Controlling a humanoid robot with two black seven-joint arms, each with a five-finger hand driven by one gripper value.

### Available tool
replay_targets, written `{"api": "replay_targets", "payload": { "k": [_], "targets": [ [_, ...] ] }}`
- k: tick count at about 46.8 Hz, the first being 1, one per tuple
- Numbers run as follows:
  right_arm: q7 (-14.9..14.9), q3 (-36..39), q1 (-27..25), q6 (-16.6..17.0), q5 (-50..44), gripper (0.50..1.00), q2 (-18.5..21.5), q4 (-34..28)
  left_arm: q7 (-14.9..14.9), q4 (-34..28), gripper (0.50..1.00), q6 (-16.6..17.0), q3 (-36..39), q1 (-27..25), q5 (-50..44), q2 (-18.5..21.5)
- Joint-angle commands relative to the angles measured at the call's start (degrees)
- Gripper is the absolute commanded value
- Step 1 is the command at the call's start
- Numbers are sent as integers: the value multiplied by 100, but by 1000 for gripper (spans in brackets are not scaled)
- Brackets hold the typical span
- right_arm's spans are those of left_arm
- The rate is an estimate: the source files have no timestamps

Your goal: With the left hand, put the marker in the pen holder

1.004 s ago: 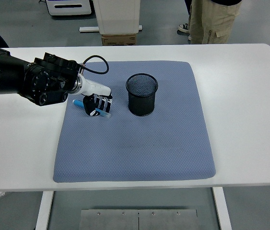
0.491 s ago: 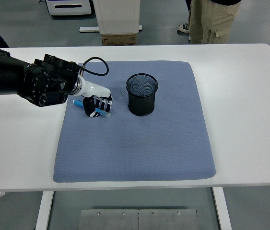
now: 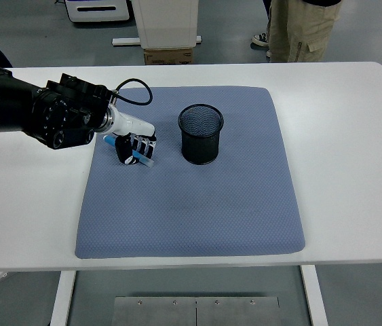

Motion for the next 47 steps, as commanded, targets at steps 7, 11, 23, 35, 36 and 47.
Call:
{"api": "replay_targets", "payload": {
  "k": [7,11,23,35,36,47],
  "targets": [
    [0,-1,0,0,0,1000,0,0,-14,9,500,-18,-3,-97,-1,35],
    [0,-1,0,0,0,1000,0,0,-32,9,500,-35,-3,-141,-10,61],
    [0,-1,0,0,0,1000,0,0,-85,9,500,-193,-12,-422,-36,175],
    [0,-1,0,0,0,1000,0,0,-93,36,500,-316,-100,-739,-89,246],
    [0,-1,0,0,0,1000,0,0,-94,53,500,-334,-126,-756,-89,246],
    [0,-1,0,0,0,1000,0,0,-85,80,500,-545,-451,-1011,-89,246]
  ]
}}
